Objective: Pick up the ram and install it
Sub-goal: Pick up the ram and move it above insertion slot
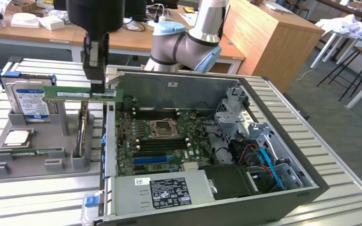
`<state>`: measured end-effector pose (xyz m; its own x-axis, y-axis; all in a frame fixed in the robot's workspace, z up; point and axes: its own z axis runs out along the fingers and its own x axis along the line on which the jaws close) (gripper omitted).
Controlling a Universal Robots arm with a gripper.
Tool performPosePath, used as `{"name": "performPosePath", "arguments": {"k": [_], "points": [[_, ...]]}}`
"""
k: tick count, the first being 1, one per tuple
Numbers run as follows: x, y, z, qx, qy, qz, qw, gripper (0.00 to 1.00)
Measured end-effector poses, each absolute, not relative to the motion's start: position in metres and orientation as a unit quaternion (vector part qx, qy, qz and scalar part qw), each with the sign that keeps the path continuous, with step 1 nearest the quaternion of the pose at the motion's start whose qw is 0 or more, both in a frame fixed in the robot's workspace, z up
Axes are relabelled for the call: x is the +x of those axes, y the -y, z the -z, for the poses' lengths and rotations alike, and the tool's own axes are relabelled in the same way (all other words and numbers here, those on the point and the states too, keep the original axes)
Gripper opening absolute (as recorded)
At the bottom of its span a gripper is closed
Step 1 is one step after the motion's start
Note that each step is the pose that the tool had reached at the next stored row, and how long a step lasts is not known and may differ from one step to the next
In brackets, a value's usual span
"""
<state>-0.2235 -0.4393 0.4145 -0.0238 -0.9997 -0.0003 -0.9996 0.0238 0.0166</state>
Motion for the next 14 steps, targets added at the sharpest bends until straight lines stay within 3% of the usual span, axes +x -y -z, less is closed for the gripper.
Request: {"name": "performPosePath", "arguments": {"k": [14], "points": [[-0.179,0.439,-0.415,0.699,0.715,0.006,0.006,0.12]]}}
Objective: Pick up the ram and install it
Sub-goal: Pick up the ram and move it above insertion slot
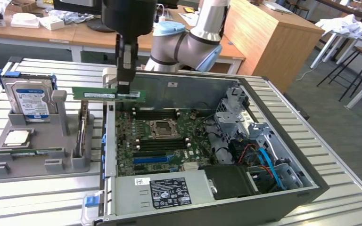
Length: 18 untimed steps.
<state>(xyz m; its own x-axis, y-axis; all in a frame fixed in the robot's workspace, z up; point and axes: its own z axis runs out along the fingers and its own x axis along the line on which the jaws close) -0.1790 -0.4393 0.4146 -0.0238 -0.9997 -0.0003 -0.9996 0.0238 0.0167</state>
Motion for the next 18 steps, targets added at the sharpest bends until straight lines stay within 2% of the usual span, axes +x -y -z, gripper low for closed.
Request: {"name": "performPosePath", "arguments": {"k": [18], "points": [[-0.121,0.439,-0.415,0.699,0.715,0.006,0.006,0.12]]}}
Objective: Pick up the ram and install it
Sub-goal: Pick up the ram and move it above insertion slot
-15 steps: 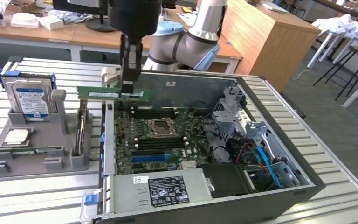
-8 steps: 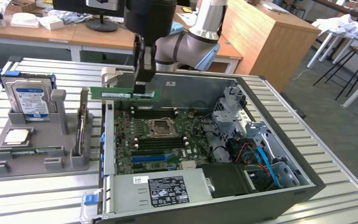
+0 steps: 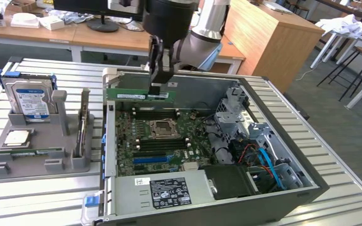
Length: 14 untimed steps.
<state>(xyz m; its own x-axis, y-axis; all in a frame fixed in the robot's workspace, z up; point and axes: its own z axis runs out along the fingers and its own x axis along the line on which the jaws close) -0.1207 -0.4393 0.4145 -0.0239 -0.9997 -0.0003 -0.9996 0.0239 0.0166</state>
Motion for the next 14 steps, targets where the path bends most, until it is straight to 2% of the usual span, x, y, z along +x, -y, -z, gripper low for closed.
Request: {"name": "performPosePath", "arguments": {"k": [14], "points": [[-0.076,0.439,-0.415,0.699,0.715,0.006,0.006,0.12]]}}
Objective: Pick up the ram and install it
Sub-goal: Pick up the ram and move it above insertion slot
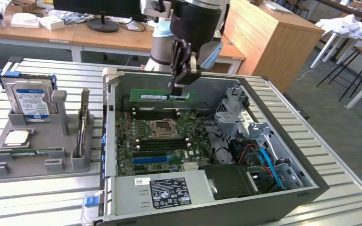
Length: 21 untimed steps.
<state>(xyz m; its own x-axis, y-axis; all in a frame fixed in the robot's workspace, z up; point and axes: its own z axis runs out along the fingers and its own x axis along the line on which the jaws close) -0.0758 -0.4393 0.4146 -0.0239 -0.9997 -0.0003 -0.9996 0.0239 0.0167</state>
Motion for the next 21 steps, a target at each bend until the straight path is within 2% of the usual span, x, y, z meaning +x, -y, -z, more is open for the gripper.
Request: {"name": "performPosePath", "arguments": {"k": [21], "points": [[-0.037,0.439,-0.415,0.699,0.715,0.006,0.006,0.12]]}}
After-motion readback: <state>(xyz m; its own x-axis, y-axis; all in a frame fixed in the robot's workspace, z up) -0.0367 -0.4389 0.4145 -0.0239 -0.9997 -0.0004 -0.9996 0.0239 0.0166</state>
